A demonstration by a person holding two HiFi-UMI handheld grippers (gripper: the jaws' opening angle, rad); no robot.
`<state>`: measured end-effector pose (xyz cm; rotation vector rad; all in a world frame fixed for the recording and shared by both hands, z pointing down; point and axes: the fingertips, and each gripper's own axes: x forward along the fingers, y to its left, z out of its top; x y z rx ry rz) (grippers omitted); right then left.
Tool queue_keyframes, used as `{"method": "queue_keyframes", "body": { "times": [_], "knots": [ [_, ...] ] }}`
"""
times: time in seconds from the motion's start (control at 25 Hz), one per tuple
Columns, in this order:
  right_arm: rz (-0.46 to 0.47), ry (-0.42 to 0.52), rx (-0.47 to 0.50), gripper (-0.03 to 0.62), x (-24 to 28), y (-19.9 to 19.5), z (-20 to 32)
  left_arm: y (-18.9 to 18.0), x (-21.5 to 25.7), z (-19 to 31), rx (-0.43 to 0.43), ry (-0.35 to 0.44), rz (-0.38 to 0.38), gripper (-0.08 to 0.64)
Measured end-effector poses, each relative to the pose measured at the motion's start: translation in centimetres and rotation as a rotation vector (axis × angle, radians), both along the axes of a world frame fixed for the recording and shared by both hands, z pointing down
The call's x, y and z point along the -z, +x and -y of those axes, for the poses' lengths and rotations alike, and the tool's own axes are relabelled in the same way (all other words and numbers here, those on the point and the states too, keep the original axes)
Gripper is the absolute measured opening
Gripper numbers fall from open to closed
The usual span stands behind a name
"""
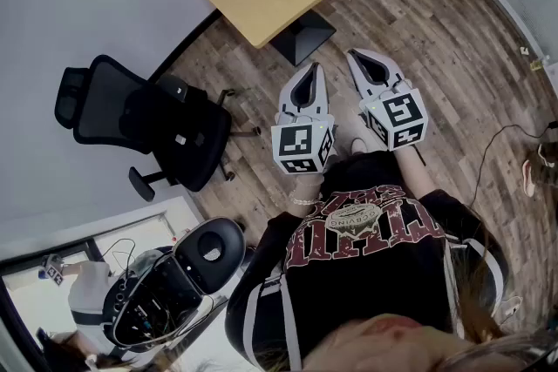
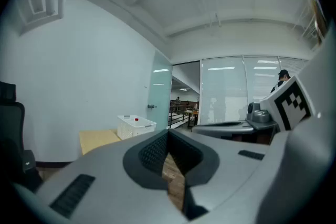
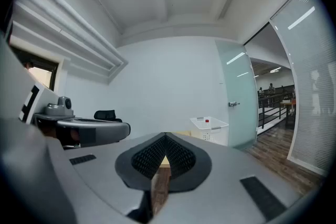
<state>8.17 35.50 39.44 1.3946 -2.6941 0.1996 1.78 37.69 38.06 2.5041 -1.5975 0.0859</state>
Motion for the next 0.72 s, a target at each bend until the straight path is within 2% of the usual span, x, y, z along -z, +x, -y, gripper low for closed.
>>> {"method": "queue_keyframes", "body": {
  "times": [0.48, 0.72],
  "knots": [
    [0.035, -0.005, 0.029, 0.018, -0.6, 1.3, 0.5, 1.8, -0.7, 0.3, 0.003, 0.0, 0.005, 0.048],
    [0.017, -0.012, 0.056, 0.018, -1.1, 1.1, 1.0, 1.7, -1.2, 0.7, 0.028, -0.012, -0.012, 0.048]
  ]
}}
